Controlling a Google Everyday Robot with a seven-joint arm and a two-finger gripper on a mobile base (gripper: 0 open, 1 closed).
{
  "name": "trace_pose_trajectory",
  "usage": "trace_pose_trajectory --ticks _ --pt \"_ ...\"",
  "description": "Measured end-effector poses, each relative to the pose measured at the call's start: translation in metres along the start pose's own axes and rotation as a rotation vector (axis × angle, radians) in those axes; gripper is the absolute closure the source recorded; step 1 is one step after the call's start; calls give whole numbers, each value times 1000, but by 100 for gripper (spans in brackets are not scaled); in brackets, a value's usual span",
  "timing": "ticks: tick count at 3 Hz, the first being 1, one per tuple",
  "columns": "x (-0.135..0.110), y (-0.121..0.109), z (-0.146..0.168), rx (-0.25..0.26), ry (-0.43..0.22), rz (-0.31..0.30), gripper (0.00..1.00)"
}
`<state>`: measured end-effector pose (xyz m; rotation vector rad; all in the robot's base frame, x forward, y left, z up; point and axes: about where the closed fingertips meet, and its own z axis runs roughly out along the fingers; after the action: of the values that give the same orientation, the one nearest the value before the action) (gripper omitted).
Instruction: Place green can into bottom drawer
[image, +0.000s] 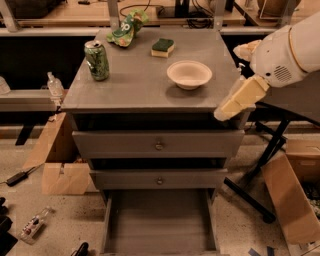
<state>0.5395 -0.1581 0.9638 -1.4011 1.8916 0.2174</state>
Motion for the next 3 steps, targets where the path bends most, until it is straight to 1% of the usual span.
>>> trace_pose_trajectory --ticks 1,2,3 --pt "-29 -10 24 36 -196 30 0" --pt "-69 -2 42 43 -389 74 0" --pt "-69 -2 42 43 -388 74 0"
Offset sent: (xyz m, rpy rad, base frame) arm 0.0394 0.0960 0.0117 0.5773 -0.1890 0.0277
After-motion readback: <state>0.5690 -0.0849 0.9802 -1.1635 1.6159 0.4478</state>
